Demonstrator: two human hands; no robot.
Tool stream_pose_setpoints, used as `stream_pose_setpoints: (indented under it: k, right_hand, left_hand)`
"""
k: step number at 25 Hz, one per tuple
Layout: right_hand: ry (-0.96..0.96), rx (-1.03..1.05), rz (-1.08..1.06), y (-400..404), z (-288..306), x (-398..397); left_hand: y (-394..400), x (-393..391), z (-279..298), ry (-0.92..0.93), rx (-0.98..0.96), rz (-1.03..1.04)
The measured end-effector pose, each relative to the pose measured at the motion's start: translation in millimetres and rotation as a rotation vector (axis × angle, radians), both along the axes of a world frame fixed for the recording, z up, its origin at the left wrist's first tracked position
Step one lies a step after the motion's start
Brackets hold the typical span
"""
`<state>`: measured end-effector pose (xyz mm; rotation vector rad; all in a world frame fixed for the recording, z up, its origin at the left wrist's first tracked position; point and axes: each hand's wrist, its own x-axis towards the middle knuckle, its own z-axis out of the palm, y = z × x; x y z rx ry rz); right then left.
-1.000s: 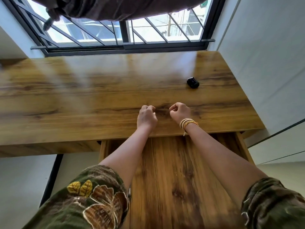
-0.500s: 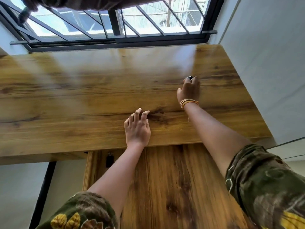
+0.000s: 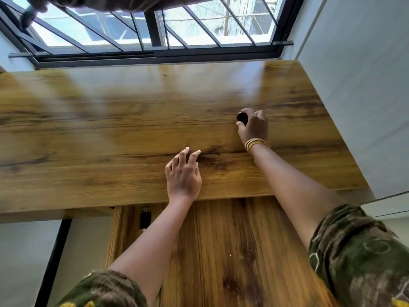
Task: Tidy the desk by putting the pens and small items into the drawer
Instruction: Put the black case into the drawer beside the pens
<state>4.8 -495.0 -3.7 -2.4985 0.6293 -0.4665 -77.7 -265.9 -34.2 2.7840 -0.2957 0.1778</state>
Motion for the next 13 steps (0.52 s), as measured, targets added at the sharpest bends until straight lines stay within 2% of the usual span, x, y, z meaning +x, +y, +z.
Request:
stream_pose_setpoints:
  k: [4, 7, 13]
  right_hand:
    - [-0.098, 0.149, 0.091, 57, -4, -52]
    - [-0.138, 0.178, 0.193, 94, -6, -102]
    - [-0.198, -0.053, 0.528, 156, -31, -201]
  left_hand:
    - [3, -1, 4, 0.012, -0.042, -0.029]
    - [19, -26, 6, -0.018, -0.032, 0.014]
    - [100, -86, -15, 0.004, 0.089, -0.163]
